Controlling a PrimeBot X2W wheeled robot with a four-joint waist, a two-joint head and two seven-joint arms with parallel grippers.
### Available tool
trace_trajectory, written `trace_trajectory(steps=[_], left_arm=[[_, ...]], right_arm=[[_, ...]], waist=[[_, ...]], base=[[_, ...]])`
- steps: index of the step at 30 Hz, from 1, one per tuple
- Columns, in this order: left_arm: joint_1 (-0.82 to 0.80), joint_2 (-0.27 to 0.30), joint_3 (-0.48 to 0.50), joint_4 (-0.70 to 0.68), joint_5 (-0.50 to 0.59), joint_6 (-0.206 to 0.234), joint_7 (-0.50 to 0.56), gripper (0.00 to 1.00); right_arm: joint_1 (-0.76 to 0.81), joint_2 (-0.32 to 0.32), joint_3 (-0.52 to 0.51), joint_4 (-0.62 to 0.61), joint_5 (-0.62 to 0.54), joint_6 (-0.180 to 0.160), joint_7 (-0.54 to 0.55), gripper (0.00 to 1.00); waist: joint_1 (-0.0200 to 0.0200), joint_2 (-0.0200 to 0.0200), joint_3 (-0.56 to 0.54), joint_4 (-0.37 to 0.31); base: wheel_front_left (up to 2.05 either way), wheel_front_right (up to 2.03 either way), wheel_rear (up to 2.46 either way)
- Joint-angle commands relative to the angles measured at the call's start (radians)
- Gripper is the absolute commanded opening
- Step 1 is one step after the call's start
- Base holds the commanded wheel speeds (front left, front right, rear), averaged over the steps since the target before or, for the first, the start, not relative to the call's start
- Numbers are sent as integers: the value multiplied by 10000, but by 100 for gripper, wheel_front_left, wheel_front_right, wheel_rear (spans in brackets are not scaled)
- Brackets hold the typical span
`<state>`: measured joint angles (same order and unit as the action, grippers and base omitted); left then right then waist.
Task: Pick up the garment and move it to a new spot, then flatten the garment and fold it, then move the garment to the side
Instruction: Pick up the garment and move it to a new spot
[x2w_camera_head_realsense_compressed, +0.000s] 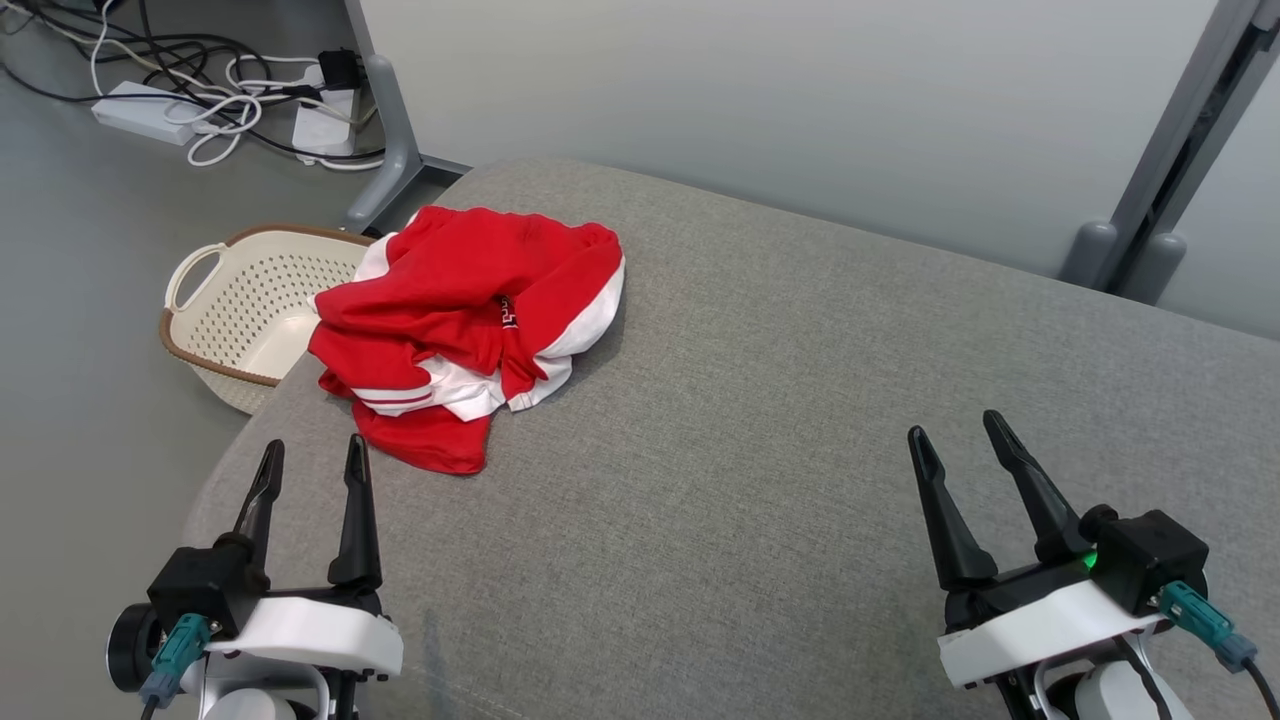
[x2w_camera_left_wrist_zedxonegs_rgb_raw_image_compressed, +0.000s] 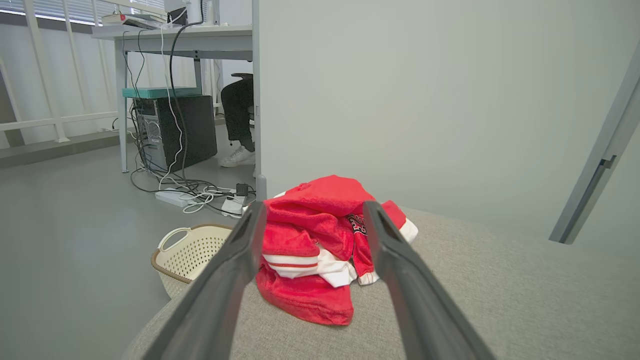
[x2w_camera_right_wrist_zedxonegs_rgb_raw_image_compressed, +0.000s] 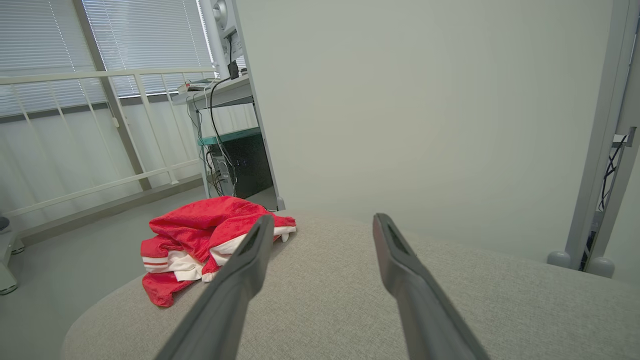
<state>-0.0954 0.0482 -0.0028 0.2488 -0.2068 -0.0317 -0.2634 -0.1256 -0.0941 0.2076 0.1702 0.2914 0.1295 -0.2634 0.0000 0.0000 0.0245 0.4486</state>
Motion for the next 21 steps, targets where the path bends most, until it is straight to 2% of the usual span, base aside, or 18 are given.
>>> trace_trajectory(steps=[1,11,16,21], left_arm=[[-93,40,43,16,-25,-28,-21,100],[-427,44,347,157,-90,-196,-21,100],[-1090,313,605,504,-254,-416,42,100],[-2249,879,699,1045,-758,-651,1339,100]], right_arm=[[-94,-74,-2,-41,14,22,-20,100],[-199,-111,125,-106,138,22,-20,100],[-302,-143,88,-185,197,22,-19,100],[-577,-220,105,-392,305,22,-19,100]], waist=[[0,0,20,31],[0,0,136,-89],[0,0,330,-373],[0,0,720,-752]], base=[[0,0,0],[0,0,0],[0,0,0],[0,0,0]])
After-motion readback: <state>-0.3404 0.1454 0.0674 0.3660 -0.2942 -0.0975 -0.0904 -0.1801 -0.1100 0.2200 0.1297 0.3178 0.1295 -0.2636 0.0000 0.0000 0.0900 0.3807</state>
